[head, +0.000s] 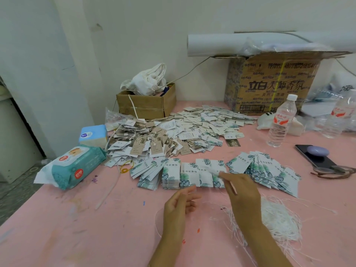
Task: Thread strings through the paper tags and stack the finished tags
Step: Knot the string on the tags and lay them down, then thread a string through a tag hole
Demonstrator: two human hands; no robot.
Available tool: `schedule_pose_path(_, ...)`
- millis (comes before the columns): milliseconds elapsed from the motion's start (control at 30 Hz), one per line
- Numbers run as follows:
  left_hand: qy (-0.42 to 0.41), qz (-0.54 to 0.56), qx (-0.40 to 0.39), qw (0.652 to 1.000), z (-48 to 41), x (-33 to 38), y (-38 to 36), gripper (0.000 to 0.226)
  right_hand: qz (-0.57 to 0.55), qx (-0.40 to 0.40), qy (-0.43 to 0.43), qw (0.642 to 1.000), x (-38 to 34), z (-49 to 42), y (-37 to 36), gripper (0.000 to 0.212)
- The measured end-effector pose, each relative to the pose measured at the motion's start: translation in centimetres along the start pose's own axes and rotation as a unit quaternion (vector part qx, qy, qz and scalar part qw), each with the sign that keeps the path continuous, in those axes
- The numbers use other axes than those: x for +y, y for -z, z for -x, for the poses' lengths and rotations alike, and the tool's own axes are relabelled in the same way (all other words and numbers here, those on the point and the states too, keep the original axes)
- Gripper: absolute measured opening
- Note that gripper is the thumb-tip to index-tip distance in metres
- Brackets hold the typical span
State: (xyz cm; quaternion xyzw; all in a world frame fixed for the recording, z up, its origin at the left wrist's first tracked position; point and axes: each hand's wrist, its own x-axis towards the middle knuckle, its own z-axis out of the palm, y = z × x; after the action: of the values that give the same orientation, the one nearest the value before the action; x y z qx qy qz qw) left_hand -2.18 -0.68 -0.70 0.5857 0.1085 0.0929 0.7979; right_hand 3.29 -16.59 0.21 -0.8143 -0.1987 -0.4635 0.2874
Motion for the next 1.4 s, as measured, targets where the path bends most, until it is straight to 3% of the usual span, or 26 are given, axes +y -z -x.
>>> schedule_pose_path(100, -0.003, -0.008, -0.032, 0.999, 0.2, -0.1, -0.3, 0.034, -0.044, -0.018, 0.067, 0.997, -1.5, 0.5, -1.0, 0.008)
schedule_pose_path(233, 0.015, 0.029, -0.002, 0.999, 0.2, -0.2, -0.3, 0.037, -0.089, -0.097, 0.114, 0.985, -3.3, 1.2, -2.3, 0.009)
schedule_pose_path(367, 0.011, 0.033, 0.029, 0.999, 0.0, -0.4, 0.1, 0.024, -0.172, -0.189, 0.085, 0.963, -3.6, 1.2, -1.6, 0.031)
schedule_pose_path(433, 0.006, 0.046, 0.032, 0.998, 0.0, -0.2, 0.0, 0.025, -0.208, -0.203, 0.031, 0.956, -3.8, 1.3, -1.4, 0.03)
schedule_pose_path(533, -0.018, 0.044, 0.044, 0.998, 0.0, -0.2, 0.0, 0.022, -0.138, -0.17, -0.04, 0.975, -3.5, 1.5, -2.1, 0.018)
schedule_pose_path(633, -0.025, 0.058, 0.089, 0.994, -0.3, -0.4, 0.2, 0.018, -0.041, -0.239, -0.087, 0.966, -2.9, 1.7, -3.4, 0.055)
schedule_pose_path(700, -0.019, 0.069, 0.103, 0.992, -0.4, -0.6, 0.4, 0.018, 0.003, -0.281, -0.068, 0.957, -2.9, 1.9, -4.0, 0.064)
schedule_pose_path(900, 0.0, 0.086, 0.128, 0.988, -0.6, -0.8, 0.6, 0.017, 0.059, -0.203, 0.013, 0.977, -3.3, 1.4, -3.6, 0.047)
schedule_pose_path(1033, 0.004, 0.089, 0.136, 0.987, -0.7, -0.9, 0.7, 0.017, 0.05, -0.133, 0.037, 0.989, -3.1, 1.3, -3.5, 0.046)
schedule_pose_path(1167, 0.003, 0.08, 0.138, 0.987, -0.8, -1.0, 0.6, 0.02, 0.071, -0.121, 0.056, 0.989, -2.9, 1.4, -3.4, 0.05)
schedule_pose_path(1400, -0.016, 0.007, 0.115, 0.993, -0.5, -1.0, 0.4, 0.035, 0.052, -0.084, 0.062, 0.993, -2.9, 1.5, -3.3, 0.014)
